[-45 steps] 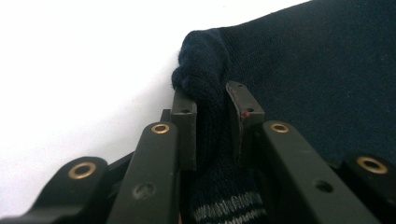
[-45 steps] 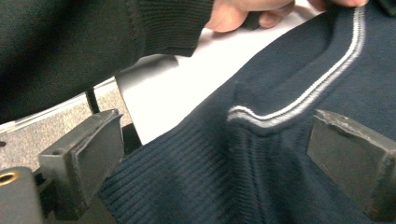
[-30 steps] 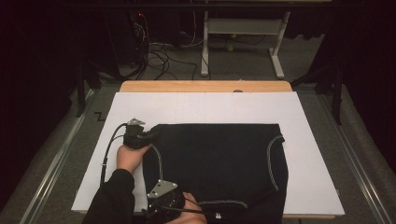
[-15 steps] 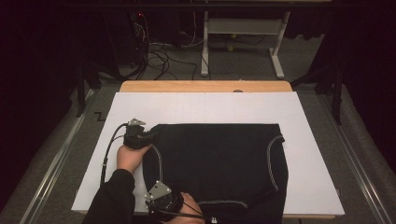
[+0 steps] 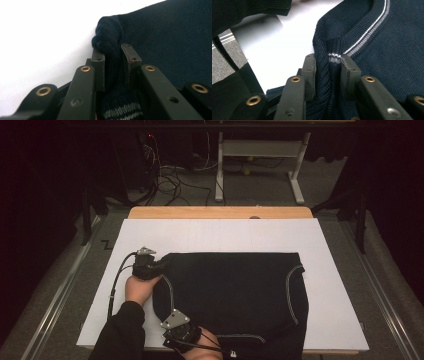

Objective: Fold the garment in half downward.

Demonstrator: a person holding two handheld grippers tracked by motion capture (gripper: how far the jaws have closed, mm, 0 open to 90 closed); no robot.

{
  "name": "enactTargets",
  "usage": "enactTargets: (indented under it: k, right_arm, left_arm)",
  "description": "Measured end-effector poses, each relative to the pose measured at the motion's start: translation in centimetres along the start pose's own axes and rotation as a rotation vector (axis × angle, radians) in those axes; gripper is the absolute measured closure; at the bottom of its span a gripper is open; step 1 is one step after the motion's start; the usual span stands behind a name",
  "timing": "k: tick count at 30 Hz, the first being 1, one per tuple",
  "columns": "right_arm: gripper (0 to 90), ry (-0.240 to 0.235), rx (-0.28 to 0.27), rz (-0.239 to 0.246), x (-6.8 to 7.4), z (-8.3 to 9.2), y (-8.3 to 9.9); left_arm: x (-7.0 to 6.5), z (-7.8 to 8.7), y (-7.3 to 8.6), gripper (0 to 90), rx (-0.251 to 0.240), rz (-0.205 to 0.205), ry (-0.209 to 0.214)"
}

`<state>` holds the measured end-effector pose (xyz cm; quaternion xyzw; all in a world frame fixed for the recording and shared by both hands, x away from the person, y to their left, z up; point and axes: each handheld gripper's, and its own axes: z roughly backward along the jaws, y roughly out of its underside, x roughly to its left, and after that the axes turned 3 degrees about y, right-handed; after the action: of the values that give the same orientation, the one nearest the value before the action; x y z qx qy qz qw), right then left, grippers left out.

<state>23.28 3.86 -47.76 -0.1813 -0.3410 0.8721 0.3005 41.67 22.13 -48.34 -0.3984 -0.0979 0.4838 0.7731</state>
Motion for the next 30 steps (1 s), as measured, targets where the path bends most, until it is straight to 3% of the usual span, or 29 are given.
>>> enactTargets:
  k: [11, 15, 24, 30]
  right_arm:
    - [74.6, -0.064, 0.003, -0.031, -1.0, 0.5, -0.1]
    - [75.0, -0.085, -0.017, -0.043, -1.4, 1.0, -0.1]
    - [75.3, -0.078, -0.064, -0.008, -2.0, 2.4, -0.1]
    - [75.4, -0.127, -0.086, -0.032, -2.9, 2.7, -0.1]
  left_arm:
    - [0.0, 0.0, 0.0, 70.4, -0.001, -0.002, -0.002]
    - [0.1, 0.0, 0.0, 70.4, -0.001, 0.009, 0.01]
    - [-0.1, 0.0, 0.0, 69.5, 0.0, -0.01, -0.002]
    - [-0.2, 0.0, -0.1, 69.4, 0.004, -0.012, -0.005]
